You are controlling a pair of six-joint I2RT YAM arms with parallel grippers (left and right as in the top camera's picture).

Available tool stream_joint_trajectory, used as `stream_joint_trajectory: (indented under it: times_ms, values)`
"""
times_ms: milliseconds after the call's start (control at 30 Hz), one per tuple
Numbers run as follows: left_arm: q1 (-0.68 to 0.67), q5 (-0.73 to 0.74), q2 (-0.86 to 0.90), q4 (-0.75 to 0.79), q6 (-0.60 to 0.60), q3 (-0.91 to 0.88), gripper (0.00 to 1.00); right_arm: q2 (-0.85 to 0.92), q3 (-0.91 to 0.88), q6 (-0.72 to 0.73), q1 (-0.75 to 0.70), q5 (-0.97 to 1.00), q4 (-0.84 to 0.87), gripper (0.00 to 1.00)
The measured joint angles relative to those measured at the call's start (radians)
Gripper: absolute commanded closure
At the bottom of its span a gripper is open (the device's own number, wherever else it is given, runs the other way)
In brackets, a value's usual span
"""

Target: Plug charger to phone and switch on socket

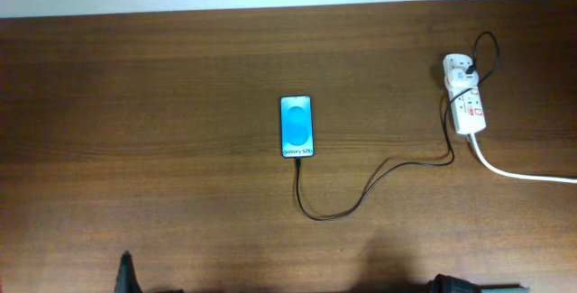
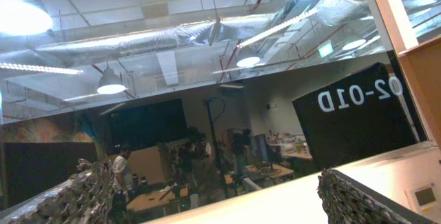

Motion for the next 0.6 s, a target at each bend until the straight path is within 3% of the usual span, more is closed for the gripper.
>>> stream_joint_trajectory:
  times_ms: [33,67,100,133,200,333,467,500,567,600]
  values:
    - [0.0,0.003,0.001,-0.007,0.0,0.0,0.01,-0.169,-0.069,-0.029,0.019,-0.014,-0.031,0.68]
    - [0.0,0.003,0.001,-0.012,0.0,0.0,0.01,-0.303,-0.058,-0.038,0.024,-0.023,-0.025,0.44]
    - [0.0,0.003,0.001,-0.019,0.0,0.001,0.01,-0.37,-0.052,-0.048,0.025,-0.025,-0.035,0.2]
    - [0.0,0.003,0.001,-0.047,0.0,0.0,0.01,-0.376,-0.025,-0.058,0.026,-0.032,-0.038,0.04]
    - [0.0,0.006,-0.003,-0.131,0.0,0.002,0.01,-0.376,-0.066,-0.063,0.023,-0.012,-0.043,0.01]
    - [0.0,0.006,0.002,-0.518,0.0,0.002,0.01,-0.375,-0.205,-0.064,-0.011,0.122,0.233,0.01]
    - [0.001,0.006,0.011,-1.186,-0.001,0.008,0.01,-0.376,-0.398,-0.073,-0.011,0.122,0.308,0.01]
    - [0.002,0.005,0.006,-1.307,0.0,-0.003,0.01,-0.377,-0.473,-0.083,-0.011,0.1,0.332,0.01]
    - [0.003,0.006,-0.004,-1.355,0.0,-0.008,0.01,-0.359,-0.802,-0.087,-0.011,0.034,0.357,0.01]
    - [0.003,0.006,-0.004,-1.355,0.0,-0.008,0.01,-0.356,-0.925,-0.089,-0.011,-0.013,0.513,0.01]
